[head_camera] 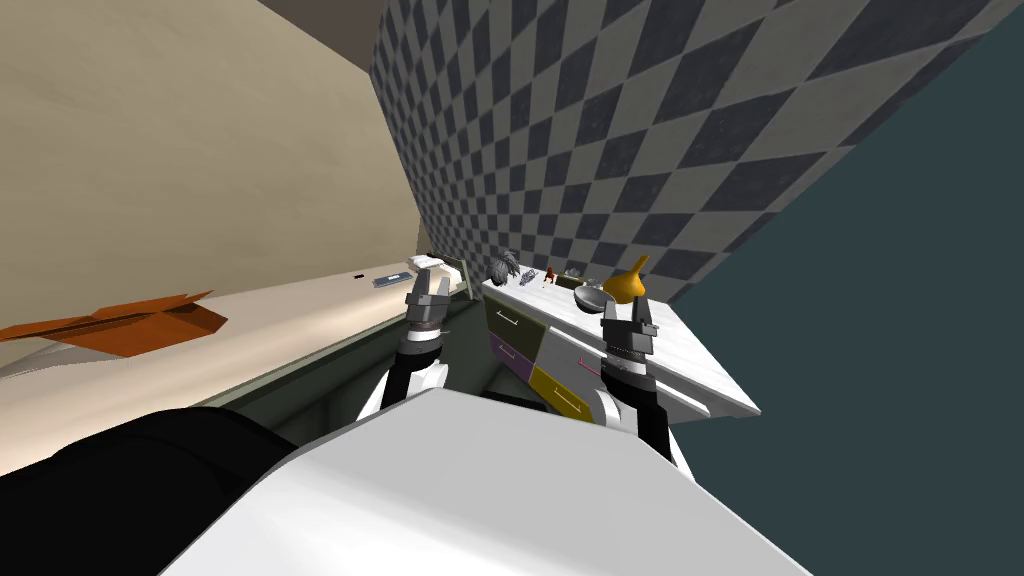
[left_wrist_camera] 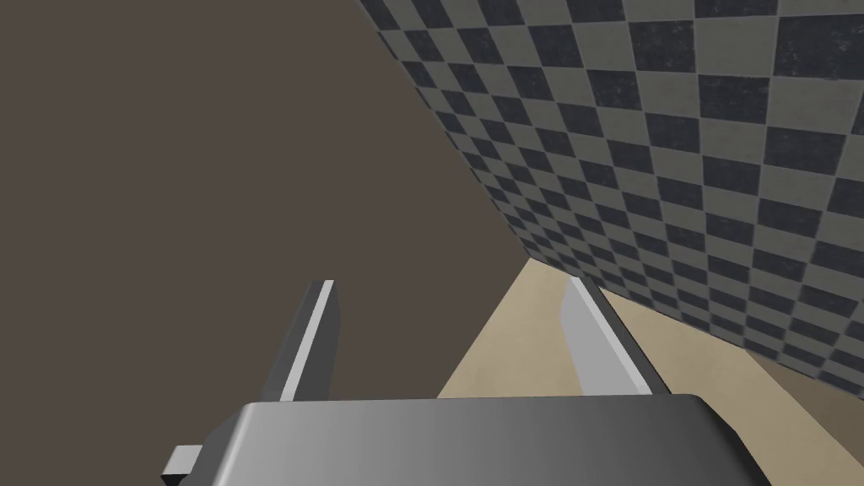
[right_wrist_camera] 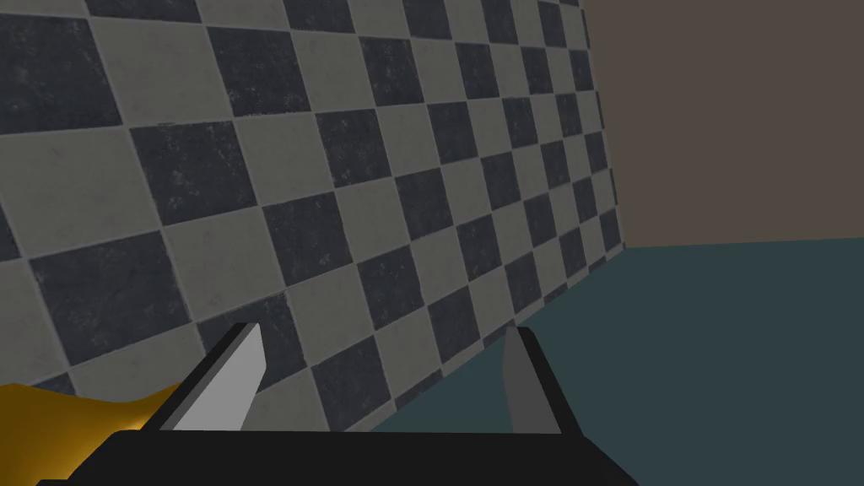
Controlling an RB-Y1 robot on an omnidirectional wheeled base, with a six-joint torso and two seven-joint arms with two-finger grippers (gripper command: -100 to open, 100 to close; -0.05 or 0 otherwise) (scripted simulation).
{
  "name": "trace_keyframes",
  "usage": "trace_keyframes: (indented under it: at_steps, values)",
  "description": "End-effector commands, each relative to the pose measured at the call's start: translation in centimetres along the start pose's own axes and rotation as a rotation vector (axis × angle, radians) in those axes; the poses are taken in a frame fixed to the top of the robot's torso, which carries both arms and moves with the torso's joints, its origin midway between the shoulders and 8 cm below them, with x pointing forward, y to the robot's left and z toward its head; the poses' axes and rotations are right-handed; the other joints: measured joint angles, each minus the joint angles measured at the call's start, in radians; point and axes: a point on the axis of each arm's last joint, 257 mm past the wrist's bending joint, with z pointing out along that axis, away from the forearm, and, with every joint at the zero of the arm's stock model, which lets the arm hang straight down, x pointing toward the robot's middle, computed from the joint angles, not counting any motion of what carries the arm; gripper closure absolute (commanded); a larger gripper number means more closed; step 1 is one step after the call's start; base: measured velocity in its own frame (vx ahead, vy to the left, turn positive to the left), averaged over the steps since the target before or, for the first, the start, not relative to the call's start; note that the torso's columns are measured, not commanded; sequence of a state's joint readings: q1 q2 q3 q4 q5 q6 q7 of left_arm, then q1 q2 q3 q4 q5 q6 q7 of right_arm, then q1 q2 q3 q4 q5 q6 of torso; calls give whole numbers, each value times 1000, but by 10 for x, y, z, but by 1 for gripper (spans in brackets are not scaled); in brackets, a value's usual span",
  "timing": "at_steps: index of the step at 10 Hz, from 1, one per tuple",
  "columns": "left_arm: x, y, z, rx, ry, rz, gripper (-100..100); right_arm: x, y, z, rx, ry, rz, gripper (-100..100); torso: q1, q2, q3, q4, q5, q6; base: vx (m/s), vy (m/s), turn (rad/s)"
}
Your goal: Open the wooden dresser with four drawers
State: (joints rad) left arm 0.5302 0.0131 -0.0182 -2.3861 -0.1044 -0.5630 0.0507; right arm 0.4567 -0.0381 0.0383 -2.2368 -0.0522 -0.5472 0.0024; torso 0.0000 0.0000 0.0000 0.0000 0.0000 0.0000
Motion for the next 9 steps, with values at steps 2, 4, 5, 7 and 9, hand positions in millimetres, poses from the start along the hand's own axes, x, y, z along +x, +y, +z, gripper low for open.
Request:
trace_keyframes:
  at_steps: [2, 4, 5, 7, 9]
  values:
    - [0, 0, 0, 0, 0, 0, 0, 0, 0, 0, 0, 0, 0, 0, 0, 104, -209, 105, 0, 0, 0, 0, 0]
    - [0, 0, 0, 0, 0, 0, 0, 0, 0, 0, 0, 0, 0, 0, 0, 248, -497, 248, 0, 0, 0, 0, 0]
    - [0, 0, 0, 0, 0, 0, 0, 0, 0, 0, 0, 0, 0, 0, 0, 322, -644, 322, 0, 0, 0, 0, 0]
    - [0, 0, 0, 0, 0, 0, 0, 0, 0, 0, 0, 0, 0, 0, 0, 470, -939, 470, 0, 0, 0, 0, 0]
    - [0, 0, 0, 0, 0, 0, 0, 0, 0, 0, 0, 0, 0, 0, 0, 618, -1234, 617, 0, 0, 0, 0, 0]
